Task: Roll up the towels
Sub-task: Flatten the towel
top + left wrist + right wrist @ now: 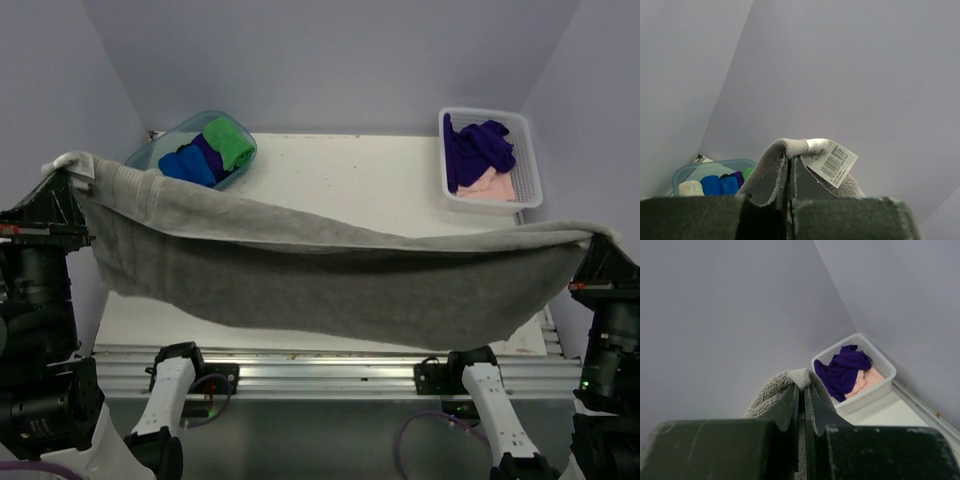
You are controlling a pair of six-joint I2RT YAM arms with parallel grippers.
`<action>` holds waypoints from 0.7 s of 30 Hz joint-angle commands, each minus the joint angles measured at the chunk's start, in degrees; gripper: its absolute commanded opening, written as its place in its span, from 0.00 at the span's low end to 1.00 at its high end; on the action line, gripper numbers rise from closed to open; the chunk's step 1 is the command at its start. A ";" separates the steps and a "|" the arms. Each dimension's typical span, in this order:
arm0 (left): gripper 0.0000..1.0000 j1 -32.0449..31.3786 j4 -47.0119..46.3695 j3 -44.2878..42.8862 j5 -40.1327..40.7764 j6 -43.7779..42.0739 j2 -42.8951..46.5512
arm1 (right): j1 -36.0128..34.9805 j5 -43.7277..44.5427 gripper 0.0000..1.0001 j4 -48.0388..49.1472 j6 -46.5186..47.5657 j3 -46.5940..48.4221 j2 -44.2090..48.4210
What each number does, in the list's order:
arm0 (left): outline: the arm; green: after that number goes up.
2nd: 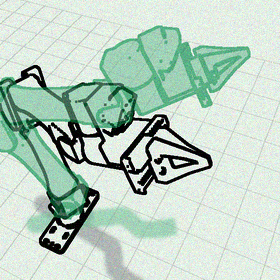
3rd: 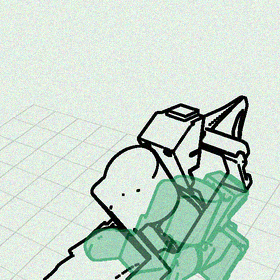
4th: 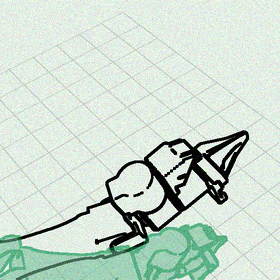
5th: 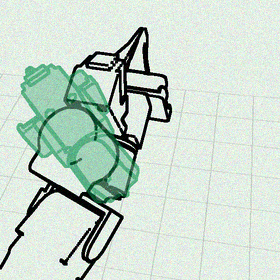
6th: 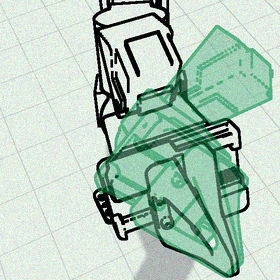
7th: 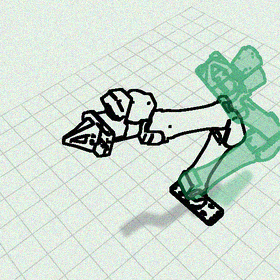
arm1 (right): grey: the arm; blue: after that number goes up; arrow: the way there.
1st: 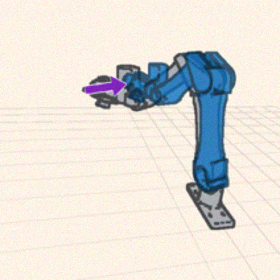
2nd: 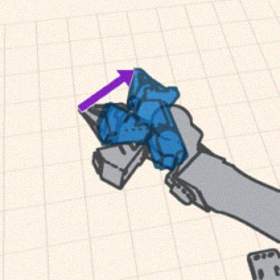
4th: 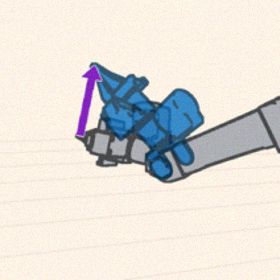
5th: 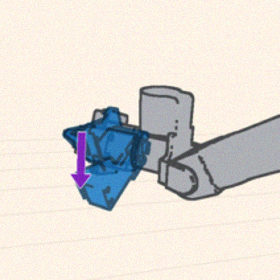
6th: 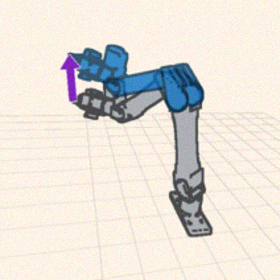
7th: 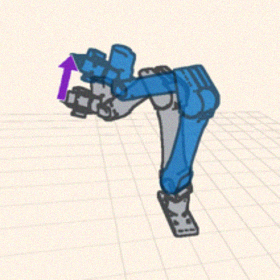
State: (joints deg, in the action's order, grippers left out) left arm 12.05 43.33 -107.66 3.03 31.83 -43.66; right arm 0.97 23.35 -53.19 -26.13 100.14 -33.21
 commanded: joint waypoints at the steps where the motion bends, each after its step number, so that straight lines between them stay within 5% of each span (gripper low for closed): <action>1: 0.00 -1.15 2.02 5.68 3.57 -2.30 1.55 | -0.27 1.88 0.00 -1.22 0.91 -4.85 0.95; 6: 0.00 -1.86 -3.07 25.23 -0.38 -1.25 3.14 | -0.27 -2.69 0.00 1.24 -1.99 -20.54 1.66; 12: 0.00 -1.86 -12.82 48.72 -1.98 2.17 -3.17 | -0.27 -7.26 0.00 16.14 -6.64 -41.11 -6.48; 16: 0.00 -1.86 -17.40 54.48 -0.39 4.02 -14.57 | -0.27 -7.18 0.00 26.78 -8.50 -48.80 -19.75; 21: 0.00 -1.68 -19.43 52.56 -0.74 4.11 -24.62 | -0.27 -5.95 0.00 30.59 -9.12 -46.36 -34.18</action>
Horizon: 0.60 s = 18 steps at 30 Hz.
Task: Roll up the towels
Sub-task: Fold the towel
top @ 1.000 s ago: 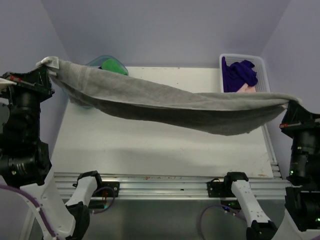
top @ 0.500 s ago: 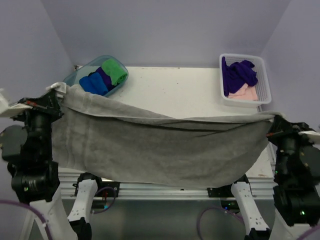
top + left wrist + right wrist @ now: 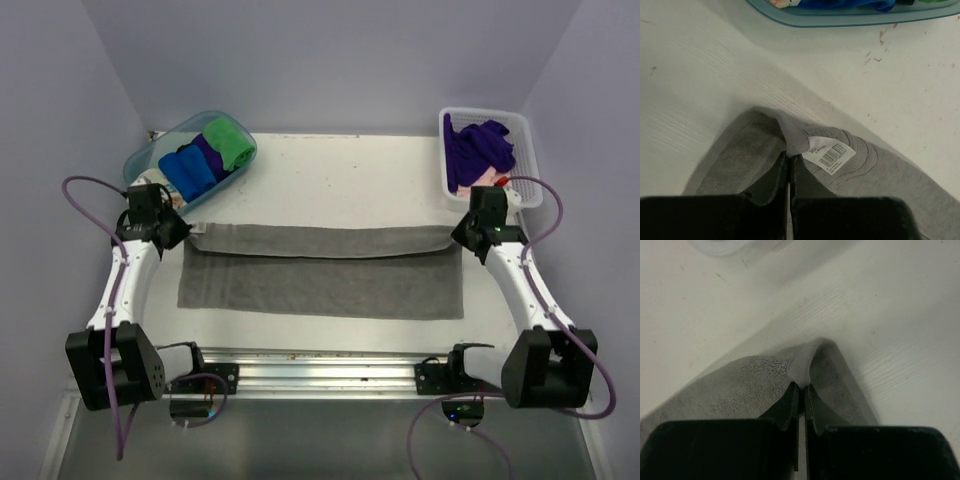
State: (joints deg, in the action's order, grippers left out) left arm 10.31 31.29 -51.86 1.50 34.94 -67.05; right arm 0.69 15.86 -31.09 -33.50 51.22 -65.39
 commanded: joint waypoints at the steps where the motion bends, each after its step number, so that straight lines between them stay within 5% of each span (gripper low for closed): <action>1: 0.00 -0.02 -7.38 -3.86 0.61 0.92 -3.77 | 0.01 1.72 0.00 9.37 -1.66 3.09 -4.12; 9: 0.00 0.15 -4.66 -11.33 -1.23 0.31 -12.93 | 0.02 1.02 0.00 7.98 0.01 11.79 -12.22; 18: 0.00 1.03 0.96 -10.29 -7.46 -3.03 -11.18 | 0.10 -4.25 0.00 2.36 0.54 4.08 -4.59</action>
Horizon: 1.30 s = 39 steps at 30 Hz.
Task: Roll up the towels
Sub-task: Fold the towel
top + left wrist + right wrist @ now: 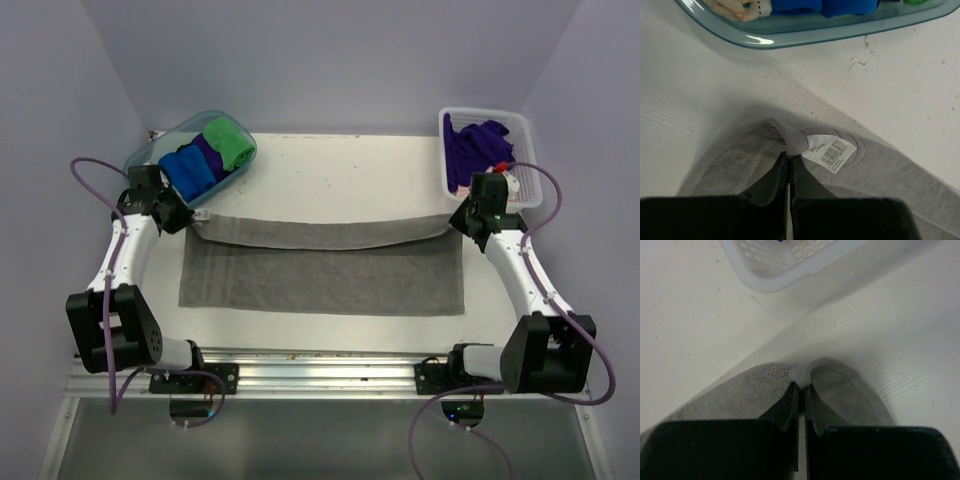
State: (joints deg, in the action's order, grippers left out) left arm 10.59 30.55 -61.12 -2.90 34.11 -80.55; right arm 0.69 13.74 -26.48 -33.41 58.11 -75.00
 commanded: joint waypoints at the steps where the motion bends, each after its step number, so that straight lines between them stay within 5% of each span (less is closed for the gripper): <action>1: 0.00 0.75 2.67 -0.93 -3.17 -2.38 3.64 | 0.10 -2.40 0.00 -3.57 0.36 -3.87 5.82; 9: 0.00 0.92 7.60 2.85 -1.16 -2.38 10.50 | 0.10 -5.21 0.00 -10.51 -1.83 -14.42 16.54; 18: 0.00 3.03 10.06 5.31 1.40 -1.50 16.65 | 0.19 -1.26 0.00 -20.27 -2.63 -12.59 26.30; 28: 0.00 4.44 14.27 2.85 2.54 -2.73 19.20 | 0.19 3.14 0.00 -26.34 -1.75 -9.68 30.79; 39: 0.00 4.97 15.86 10.41 4.57 -0.01 21.75 | 0.19 -0.56 0.00 -28.71 -6.84 -14.51 32.46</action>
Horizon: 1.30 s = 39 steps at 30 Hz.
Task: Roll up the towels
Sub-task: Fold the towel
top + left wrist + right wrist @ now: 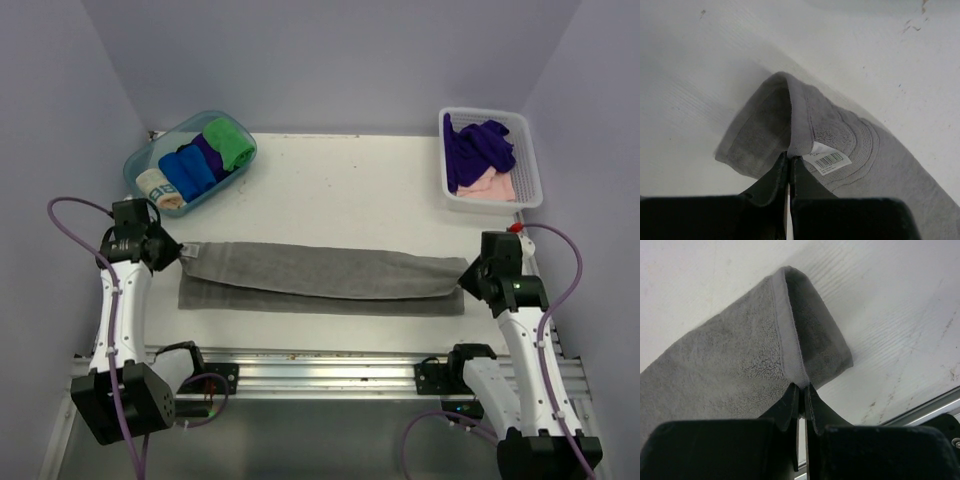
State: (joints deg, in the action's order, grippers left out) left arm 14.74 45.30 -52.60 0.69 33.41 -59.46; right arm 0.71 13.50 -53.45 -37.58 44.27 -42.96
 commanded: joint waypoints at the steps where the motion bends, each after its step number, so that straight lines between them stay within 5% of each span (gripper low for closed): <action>1: 0.00 0.81 0.76 2.49 0.89 0.78 0.66 | 0.17 -0.31 0.00 -1.74 -2.84 -0.85 0.42; 39: 0.00 0.81 5.32 6.28 3.09 3.06 1.89 | 0.17 6.54 0.00 -7.01 -9.61 -0.59 1.91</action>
State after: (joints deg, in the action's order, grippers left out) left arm 14.98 49.67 -45.74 1.83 35.46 -58.48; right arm 0.71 16.23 -58.89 -45.30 42.63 -41.21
